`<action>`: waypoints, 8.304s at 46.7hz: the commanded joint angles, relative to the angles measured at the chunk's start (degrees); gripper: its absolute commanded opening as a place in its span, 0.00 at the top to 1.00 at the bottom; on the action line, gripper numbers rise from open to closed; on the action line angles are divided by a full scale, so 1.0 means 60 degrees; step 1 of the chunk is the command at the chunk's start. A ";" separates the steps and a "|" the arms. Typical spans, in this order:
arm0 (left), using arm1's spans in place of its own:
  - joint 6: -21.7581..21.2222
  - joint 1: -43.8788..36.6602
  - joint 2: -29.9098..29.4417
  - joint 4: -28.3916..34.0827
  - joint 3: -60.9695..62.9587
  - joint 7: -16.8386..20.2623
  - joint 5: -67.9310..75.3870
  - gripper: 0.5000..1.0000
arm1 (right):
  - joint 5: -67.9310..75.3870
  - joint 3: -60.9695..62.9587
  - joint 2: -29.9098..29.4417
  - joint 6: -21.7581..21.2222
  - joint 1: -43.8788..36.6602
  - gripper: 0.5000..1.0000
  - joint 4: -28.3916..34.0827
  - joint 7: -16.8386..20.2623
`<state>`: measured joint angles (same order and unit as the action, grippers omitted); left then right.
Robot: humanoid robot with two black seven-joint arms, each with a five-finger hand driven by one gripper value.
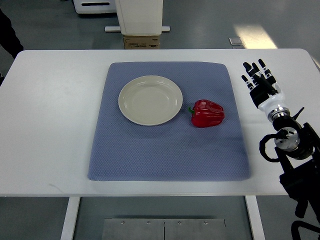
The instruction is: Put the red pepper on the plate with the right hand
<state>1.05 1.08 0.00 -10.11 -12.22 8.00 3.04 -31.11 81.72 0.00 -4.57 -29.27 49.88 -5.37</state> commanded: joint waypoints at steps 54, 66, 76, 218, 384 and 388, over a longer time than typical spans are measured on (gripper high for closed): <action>0.0000 -0.0033 0.0000 0.0000 0.0000 0.0000 -0.0008 0.00 | 0.0014 -0.0436 0.0000 -0.0146 -0.0029 0.00 0.0007 -0.0013; 0.0000 -0.0018 0.0000 0.0000 0.0000 0.0000 -0.0008 0.00 | 0.0014 -0.0846 0.0205 -0.0146 -0.0117 0.00 0.0007 -0.0189; 0.0000 -0.0033 0.0000 0.0000 0.0000 0.0000 -0.0008 0.00 | 0.0015 -0.0846 0.0322 -0.0146 -0.0161 0.00 0.0007 -0.0233; 0.0000 -0.0033 0.0000 0.0000 0.0000 0.0000 -0.0008 0.00 | -0.1816 -1.3282 0.4321 0.0601 -0.4658 0.04 0.0886 -0.3997; 0.0000 -0.0033 0.0000 0.0000 0.0000 0.0000 -0.0008 0.00 | -0.2036 -1.4747 0.0000 0.1582 -0.6767 1.00 -0.1736 -0.0951; 0.0000 -0.0033 0.0000 0.0000 0.0000 0.0000 -0.0008 0.00 | -0.2036 -1.4747 0.0000 0.1567 -0.6767 1.00 -0.1736 -0.0951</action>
<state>1.06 0.88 0.00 -10.11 -12.22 8.00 2.99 -43.32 -6.76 0.00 4.89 -69.87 39.45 -11.08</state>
